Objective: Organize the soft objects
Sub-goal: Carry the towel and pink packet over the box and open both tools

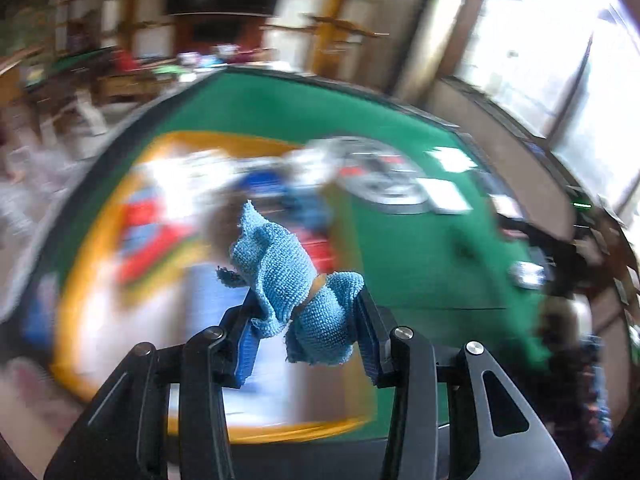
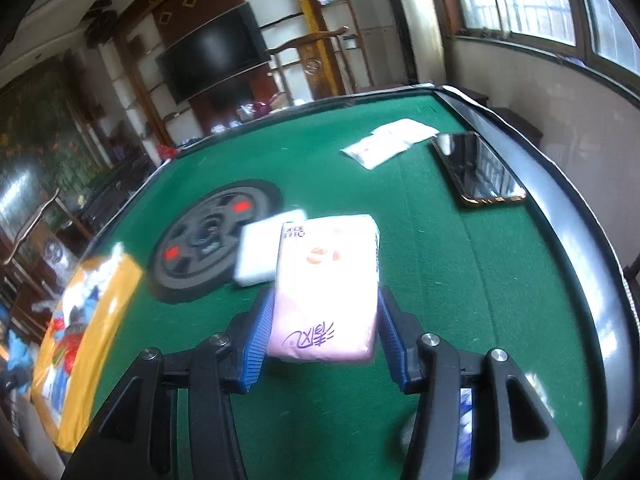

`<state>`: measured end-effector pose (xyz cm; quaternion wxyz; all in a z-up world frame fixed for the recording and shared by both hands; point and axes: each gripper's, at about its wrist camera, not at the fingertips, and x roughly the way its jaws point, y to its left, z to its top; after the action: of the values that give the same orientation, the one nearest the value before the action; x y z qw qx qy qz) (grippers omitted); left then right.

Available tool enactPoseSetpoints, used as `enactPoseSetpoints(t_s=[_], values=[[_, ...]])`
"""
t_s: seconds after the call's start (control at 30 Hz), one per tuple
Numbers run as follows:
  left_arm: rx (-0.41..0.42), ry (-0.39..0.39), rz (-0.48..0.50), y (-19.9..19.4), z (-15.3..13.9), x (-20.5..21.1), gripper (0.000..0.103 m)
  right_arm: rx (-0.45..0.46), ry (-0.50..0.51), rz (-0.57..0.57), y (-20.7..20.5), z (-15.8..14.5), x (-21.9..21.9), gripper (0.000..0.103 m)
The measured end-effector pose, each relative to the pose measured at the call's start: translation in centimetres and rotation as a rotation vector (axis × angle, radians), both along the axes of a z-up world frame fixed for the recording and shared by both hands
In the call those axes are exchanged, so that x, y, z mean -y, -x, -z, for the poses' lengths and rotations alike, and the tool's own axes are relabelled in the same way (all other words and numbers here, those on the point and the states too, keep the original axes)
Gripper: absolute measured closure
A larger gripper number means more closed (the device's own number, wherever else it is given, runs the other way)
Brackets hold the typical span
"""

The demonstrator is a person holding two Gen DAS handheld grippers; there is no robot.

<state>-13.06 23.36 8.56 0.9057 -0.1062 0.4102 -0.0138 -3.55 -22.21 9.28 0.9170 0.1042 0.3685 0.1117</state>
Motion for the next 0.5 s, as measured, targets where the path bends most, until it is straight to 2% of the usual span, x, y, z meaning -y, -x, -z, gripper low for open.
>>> enactPoseSetpoints(t_s=[0.1,0.23,0.37,0.43,0.5], values=[[-0.065,-0.030,-0.089,0.3,2.3,-4.1,0.063,-0.006,-0.039,-0.068,1.1,-1.5,-2.3,0.057],[-0.127,-0.043,-0.146,0.1,5.0,-7.2,0.061,-0.015,-0.059,-0.186,2.4,-3.5,-7.2,0.057],[-0.164,-0.113,-0.171,-1.3,6.9,-7.7,0.052,-0.035,-0.058,-0.300,3.3,-4.2,-13.0,0.057],[-0.166,-0.139,-0.145,-1.4,7.1,-7.2,0.037,-0.057,-0.064,-0.358,3.8,-3.8,-15.9,0.057],[-0.156,-0.131,-0.123,-1.2,6.9,-6.8,0.036,-0.085,-0.078,-0.410,4.0,-3.4,-18.5,0.057]])
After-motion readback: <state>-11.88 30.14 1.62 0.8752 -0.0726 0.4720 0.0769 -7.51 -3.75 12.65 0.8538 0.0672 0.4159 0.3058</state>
